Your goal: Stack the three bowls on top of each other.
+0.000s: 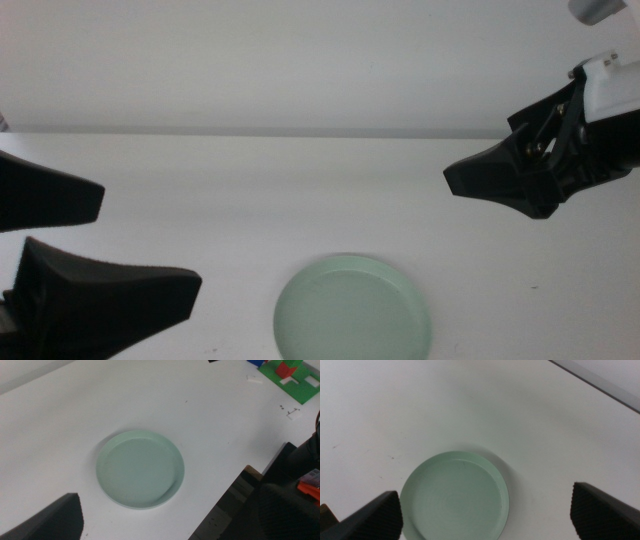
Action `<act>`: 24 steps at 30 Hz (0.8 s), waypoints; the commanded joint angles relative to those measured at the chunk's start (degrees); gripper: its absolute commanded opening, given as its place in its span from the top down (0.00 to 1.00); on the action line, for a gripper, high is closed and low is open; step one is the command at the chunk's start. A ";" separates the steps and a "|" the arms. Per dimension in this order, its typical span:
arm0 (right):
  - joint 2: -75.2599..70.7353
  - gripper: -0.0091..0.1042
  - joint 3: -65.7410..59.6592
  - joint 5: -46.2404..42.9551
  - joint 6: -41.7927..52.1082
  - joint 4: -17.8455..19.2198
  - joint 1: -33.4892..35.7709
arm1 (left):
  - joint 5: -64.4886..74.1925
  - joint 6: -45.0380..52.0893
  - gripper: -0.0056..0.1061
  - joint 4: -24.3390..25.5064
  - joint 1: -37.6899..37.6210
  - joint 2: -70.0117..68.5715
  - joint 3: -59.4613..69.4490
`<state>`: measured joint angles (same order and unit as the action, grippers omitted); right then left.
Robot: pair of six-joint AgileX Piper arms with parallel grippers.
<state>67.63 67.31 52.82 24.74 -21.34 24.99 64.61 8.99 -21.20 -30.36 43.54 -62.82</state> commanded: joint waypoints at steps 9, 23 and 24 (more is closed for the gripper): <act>-0.21 0.13 -0.32 -1.57 -1.81 0.27 -0.48 | -2.35 0.07 0.11 3.34 0.04 -0.21 0.41; -3.87 0.14 -0.32 0.77 -28.93 22.07 -0.48 | -38.50 0.17 0.11 9.85 14.39 -3.84 22.19; -3.98 0.14 -0.32 0.64 -28.97 21.71 -0.48 | -38.79 0.17 0.11 10.72 15.31 -4.25 23.14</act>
<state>64.18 67.18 53.53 -3.18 -0.45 24.65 28.93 9.03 -11.12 -16.46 40.11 -41.41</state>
